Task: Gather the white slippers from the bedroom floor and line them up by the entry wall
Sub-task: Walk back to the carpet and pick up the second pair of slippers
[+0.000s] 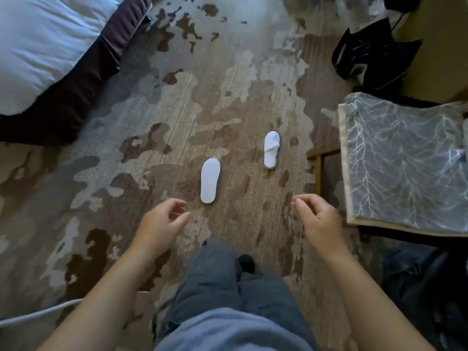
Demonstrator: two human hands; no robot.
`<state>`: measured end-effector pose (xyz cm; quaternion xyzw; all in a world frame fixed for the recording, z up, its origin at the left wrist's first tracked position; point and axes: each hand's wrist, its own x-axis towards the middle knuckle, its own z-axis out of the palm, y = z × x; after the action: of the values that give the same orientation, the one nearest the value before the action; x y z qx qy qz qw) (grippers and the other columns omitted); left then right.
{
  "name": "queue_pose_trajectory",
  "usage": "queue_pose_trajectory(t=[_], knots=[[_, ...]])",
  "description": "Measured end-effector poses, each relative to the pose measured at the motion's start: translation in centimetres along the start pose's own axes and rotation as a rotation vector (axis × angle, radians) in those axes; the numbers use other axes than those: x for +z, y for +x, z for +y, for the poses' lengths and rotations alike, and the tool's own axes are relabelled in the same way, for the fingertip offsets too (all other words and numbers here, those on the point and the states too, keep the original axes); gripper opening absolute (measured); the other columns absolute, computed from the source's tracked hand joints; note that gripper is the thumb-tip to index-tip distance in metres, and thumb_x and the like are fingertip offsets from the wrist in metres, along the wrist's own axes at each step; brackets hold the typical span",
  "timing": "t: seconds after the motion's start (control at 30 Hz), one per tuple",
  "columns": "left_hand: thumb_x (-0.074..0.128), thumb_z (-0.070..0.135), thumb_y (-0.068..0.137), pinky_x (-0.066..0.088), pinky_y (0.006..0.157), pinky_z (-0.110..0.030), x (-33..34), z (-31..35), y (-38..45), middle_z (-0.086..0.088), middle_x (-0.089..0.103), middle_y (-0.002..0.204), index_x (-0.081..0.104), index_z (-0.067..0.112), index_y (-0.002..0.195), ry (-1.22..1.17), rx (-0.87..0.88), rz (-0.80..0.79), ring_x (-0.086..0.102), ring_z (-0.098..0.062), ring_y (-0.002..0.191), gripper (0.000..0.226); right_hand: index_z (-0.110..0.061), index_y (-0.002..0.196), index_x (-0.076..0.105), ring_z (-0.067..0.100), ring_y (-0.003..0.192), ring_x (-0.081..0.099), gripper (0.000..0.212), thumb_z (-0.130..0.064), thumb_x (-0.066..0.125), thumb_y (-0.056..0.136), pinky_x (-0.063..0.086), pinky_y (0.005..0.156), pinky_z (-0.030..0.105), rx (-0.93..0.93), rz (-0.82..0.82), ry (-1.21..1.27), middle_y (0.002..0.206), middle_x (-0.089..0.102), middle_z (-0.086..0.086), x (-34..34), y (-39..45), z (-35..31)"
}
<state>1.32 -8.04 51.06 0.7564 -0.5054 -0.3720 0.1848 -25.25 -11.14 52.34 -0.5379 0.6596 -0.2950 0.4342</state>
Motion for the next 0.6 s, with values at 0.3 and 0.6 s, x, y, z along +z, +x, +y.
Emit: queue_pose_trajectory(t=[0.3, 0.6], knots=[[0.059, 0.017, 0.081, 0.039, 0.076, -0.028, 3.5, -0.1, 17.1, -0.01, 0.065, 0.098, 0.06, 0.008, 0.103, 0.017, -0.252, 0.007, 0.054, -0.019, 0.085, 0.023, -0.024, 0.092, 0.058, 0.0, 0.075, 0.055, 0.01, -0.022, 0.049, 0.088, 0.04, 0.06, 0.015, 0.06, -0.116, -0.1, 0.078, 0.058, -0.015, 2.3, 22.4, 0.4], [0.058, 0.022, 0.081, 0.039, 0.092, -0.035, 14.4, -6.2, 39.1, -0.014, 0.054, 0.128, 0.049, 0.01, 0.121, 0.067, -0.349, -0.059, 0.05, -0.028, 0.115, 0.042, -0.014, 0.118, 0.051, 0.021, 0.11, 0.051, 0.032, -0.018, 0.054, 0.086, 0.045, 0.096, 0.042, 0.203, -0.263, -0.254, 0.122, 0.054, 0.008, 10.2, 41.5, 12.5]])
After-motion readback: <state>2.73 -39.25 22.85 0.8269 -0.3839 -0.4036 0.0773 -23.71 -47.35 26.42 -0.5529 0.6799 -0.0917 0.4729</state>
